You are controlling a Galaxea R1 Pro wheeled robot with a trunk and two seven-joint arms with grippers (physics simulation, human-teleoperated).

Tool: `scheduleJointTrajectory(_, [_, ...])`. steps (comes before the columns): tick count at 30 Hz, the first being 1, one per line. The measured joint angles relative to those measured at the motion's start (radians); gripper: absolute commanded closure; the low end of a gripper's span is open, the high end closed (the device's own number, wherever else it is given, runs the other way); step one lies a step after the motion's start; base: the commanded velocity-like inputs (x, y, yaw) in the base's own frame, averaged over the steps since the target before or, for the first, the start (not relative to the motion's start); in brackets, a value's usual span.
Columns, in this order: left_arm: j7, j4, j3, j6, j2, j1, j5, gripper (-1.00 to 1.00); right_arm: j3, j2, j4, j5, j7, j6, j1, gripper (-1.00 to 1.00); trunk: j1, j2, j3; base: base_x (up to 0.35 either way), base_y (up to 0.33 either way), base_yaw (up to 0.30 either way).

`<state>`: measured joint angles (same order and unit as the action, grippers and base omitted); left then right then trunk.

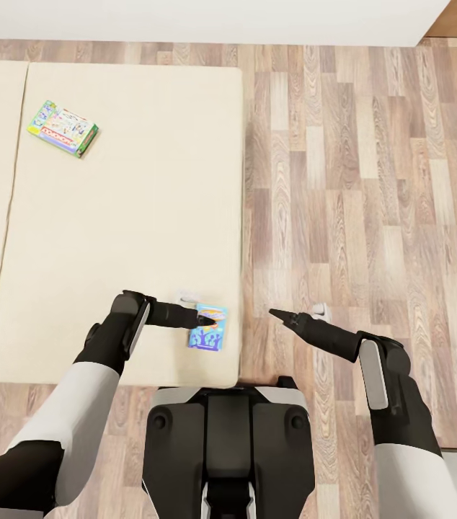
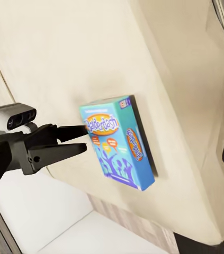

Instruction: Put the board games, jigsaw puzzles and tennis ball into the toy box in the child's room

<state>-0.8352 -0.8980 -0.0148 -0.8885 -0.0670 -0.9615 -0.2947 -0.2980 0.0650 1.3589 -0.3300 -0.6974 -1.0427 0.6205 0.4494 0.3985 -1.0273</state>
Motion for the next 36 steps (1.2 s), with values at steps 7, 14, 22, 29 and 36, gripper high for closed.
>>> scheduleJointTrajectory(7, [-0.001, 0.0, 0.0, 0.0, 0.001, 0.0, 0.0, -1.0, 0.001, 0.0, -0.001, 0.0, 0.0, 0.0, 0.0, -1.0, 0.0, 0.0, 0.0, 0.0, -0.056, 0.0])
scheduleJointTrajectory(14, [-0.001, 0.0, 0.0, 0.0, 0.001, 0.0, 0.0, -1.0, 0.002, 0.0, 0.0, 0.0, 0.0, 0.0, 0.0, -1.0, 0.0, 0.0, 0.0, 0.0, -0.008, 0.0])
scheduleJointTrajectory(22, [0.0, 0.0, 0.0, 0.0, 0.002, 0.0, 0.0, -1.0, 0.003, 0.0, 0.0, -0.001, 0.0, 0.0, 0.0, -1.0, 0.0, 0.0, 0.0, 0.0, 0.0, 0.0])
scheduleJointTrajectory(29, [0.0, 0.0, 0.0, 0.0, 0.002, 0.0, 0.0, -1.0, 0.003, 0.0, 0.0, 0.0, 0.0, 0.0, 0.0, -1.0, 0.0, 0.0, 0.0, 0.0, -0.096, 0.0])
scheduleJointTrajectory(36, [0.0, -0.001, 0.0, 0.0, 0.002, 0.0, -0.001, -1.0, 0.003, 0.0, 0.0, -0.001, 0.0, 0.0, 0.0, -1.0, 0.0, 0.0, 0.0, 0.0, -0.157, 0.0])
